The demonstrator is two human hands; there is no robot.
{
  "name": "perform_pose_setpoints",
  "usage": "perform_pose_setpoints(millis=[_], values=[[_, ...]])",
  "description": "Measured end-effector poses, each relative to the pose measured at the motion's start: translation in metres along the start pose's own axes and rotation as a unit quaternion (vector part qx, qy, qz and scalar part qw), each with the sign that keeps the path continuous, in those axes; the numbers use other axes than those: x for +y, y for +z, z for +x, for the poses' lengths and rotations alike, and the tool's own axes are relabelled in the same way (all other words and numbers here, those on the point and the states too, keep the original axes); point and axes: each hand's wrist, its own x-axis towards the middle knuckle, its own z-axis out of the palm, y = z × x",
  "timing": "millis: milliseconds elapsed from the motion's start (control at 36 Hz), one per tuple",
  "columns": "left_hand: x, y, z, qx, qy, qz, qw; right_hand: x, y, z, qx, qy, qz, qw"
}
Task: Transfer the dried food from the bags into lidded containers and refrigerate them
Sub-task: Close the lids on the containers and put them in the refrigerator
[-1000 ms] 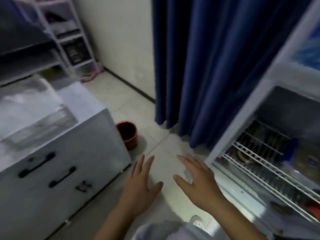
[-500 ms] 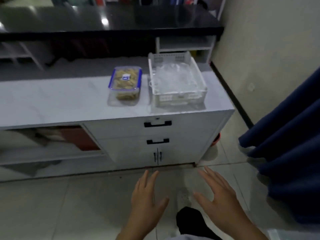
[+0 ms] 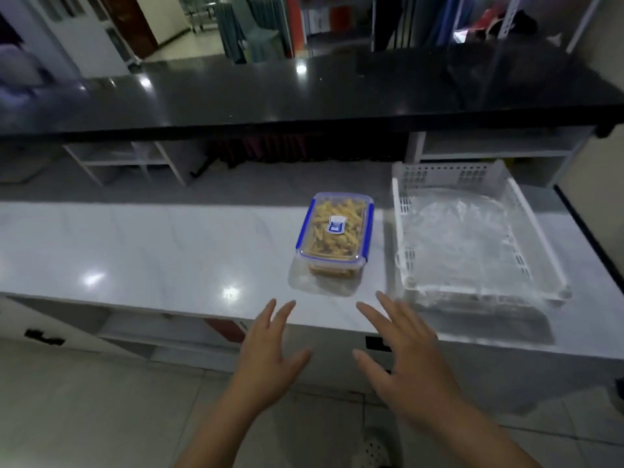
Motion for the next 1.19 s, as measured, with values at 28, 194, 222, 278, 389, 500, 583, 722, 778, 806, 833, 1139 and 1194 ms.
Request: perform_pose_setpoints(millis=[28, 194, 222, 278, 389, 500, 583, 722, 778, 806, 833, 1139, 1194], values=[[0.002, -0.008, 0.02, 0.004, -0.008, -0.002, 1.0, -0.003, -0.002, 0.019, -0.001, -0.011, -0.017, 1.0], [0.017, -0.029, 0.123, 0.006, -0.042, -0.128, 0.991, -0.011, -0.009, 0.12, -0.022, -0.045, -0.123, 0.991], [0.017, -0.029, 0.137, 0.001, -0.043, -0.155, 0.987, -0.011, -0.007, 0.136, -0.027, -0.039, -0.138, 0.989], [0.017, -0.027, 0.164, -0.013, -0.051, -0.204, 0.978, -0.011, -0.002, 0.163, -0.033, -0.016, -0.163, 0.986], [0.018, -0.025, 0.216, -0.048, -0.065, -0.304, 0.949, -0.007, 0.01, 0.203, -0.041, 0.052, -0.181, 0.981], [0.012, -0.028, 0.248, -0.103, -0.054, -0.368, 0.922, -0.008, 0.02, 0.213, -0.043, 0.126, -0.127, 0.983], [0.001, -0.033, 0.255, -0.143, -0.038, -0.378, 0.914, -0.016, 0.028, 0.209, -0.003, 0.155, -0.081, 0.985], [-0.034, -0.057, 0.254, -0.184, -0.009, -0.369, 0.911, -0.053, 0.061, 0.2, 0.055, 0.165, -0.061, 0.983], [-0.051, -0.068, 0.248, -0.203, -0.007, -0.357, 0.912, -0.071, 0.075, 0.192, 0.07, 0.161, -0.061, 0.983], [-0.06, -0.075, 0.244, -0.212, -0.007, -0.35, 0.912, -0.08, 0.082, 0.188, 0.076, 0.159, -0.057, 0.983], [-0.069, -0.081, 0.24, -0.221, -0.006, -0.341, 0.914, -0.088, 0.089, 0.183, 0.082, 0.159, -0.05, 0.983], [-0.143, -0.132, 0.234, -0.327, -0.032, -0.269, 0.906, -0.122, 0.129, 0.157, 0.254, 0.32, 0.446, 0.796], [-0.144, -0.134, 0.237, -0.324, -0.035, -0.272, 0.905, -0.122, 0.132, 0.157, 0.238, 0.329, 0.462, 0.789]])
